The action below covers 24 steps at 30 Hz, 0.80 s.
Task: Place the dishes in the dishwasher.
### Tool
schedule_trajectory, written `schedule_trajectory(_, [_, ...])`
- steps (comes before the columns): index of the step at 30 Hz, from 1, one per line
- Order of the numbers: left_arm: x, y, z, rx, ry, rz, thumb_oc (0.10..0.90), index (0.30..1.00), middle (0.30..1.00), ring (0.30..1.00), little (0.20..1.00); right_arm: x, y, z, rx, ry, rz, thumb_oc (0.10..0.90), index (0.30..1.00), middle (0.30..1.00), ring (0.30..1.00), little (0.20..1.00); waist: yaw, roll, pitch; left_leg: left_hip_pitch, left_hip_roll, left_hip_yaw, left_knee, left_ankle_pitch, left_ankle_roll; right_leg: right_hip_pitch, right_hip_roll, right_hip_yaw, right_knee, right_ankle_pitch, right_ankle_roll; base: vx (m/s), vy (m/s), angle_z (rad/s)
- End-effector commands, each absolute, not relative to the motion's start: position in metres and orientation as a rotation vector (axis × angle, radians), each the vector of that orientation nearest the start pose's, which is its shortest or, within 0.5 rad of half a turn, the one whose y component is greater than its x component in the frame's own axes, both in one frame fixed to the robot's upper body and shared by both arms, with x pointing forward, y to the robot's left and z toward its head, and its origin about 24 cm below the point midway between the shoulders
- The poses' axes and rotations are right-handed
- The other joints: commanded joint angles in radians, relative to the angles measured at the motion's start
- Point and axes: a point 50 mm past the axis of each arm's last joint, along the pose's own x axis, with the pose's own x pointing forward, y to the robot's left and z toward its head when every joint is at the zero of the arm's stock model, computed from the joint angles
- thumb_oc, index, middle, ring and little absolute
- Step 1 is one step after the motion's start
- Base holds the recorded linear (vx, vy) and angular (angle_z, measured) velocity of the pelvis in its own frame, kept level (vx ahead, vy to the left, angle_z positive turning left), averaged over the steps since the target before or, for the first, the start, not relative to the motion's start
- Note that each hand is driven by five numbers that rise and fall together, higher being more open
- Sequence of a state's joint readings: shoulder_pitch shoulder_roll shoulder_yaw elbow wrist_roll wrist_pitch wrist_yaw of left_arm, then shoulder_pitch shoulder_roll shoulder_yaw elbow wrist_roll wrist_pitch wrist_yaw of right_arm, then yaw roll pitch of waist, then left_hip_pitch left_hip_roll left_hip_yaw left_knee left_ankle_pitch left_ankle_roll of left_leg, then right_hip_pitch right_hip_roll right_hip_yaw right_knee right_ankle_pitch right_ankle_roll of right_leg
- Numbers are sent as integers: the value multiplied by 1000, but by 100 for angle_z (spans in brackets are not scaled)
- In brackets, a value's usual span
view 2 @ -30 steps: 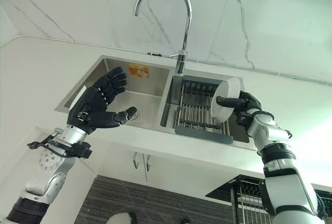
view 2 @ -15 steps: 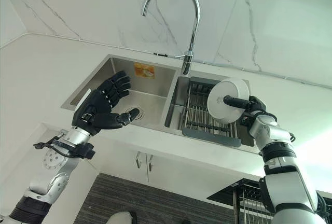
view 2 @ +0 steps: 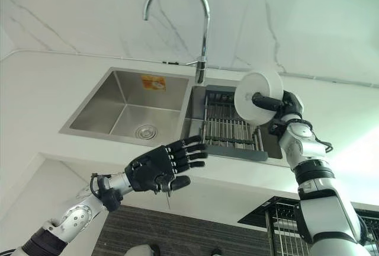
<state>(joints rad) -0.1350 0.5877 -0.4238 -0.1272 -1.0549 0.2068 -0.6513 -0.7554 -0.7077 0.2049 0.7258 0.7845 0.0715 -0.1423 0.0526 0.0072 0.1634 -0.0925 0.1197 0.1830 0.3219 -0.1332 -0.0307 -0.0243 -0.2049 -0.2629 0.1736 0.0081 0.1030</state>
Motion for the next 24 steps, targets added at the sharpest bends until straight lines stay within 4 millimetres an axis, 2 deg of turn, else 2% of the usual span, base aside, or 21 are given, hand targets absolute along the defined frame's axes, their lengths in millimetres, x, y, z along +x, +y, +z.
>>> schedule_trajectory(1, [217,99,98,-591,51,-1343,800,900,900,900,900,366,-277,261,54,-481,-212,400,300,300,300,300,1,-7,-86,49,43,-5,-22,-47,-72,-1,-26,-1,126,-148,42,27,50,-15])
schedule_trajectory(5, [203,104,80,-525,166,-1400,800,900,900,900,900,347,-256,275,80,-628,-114,400,300,300,300,300,-24,-1,-86,51,37,6,-22,-55,-63,-14,-24,25,126,-143,50,14,57,-6])
schedule_trajectory(9, [194,107,71,-498,240,-1439,800,900,900,900,900,331,-246,271,53,-686,-90,400,300,300,300,300,-44,2,-86,54,30,18,-22,-63,-55,-24,-27,44,126,-137,60,26,66,-17])
schedule_trajectory(13, [179,106,65,-523,317,-1497,800,900,900,900,900,302,-239,261,64,-779,-97,400,300,300,300,300,-89,6,-77,56,20,43,-22,-75,-39,-45,-30,85,126,-121,78,37,97,-17])
schedule_trajectory(18, [170,94,53,-560,402,-1534,800,900,900,900,900,276,-230,254,171,-822,-36,400,300,300,300,300,-140,-5,-55,57,-6,56,-22,-99,-14,-77,-40,146,126,-91,103,29,105,-26])
schedule_trajectory(21, [165,94,35,-487,505,-1508,800,900,900,900,900,266,-227,241,270,-793,46,400,300,300,300,300,-172,-20,-32,55,-28,63,-22,-109,8,-112,-51,195,126,-52,126,17,102,-32])
schedule_trajectory(23, [163,95,25,-457,546,-1479,800,900,900,900,900,260,-227,237,309,-802,61,400,300,300,300,300,-181,-29,-13,49,-36,63,-22,-113,18,-142,-61,209,126,-22,137,-73,55,-60])
schedule_trajectory(24, [163,96,15,-421,580,-1438,800,900,900,900,900,259,-224,234,354,-811,99,400,300,300,300,300,-185,-38,5,42,-38,75,-22,-115,21,-180,-75,197,126,15,145,-154,28,-81])
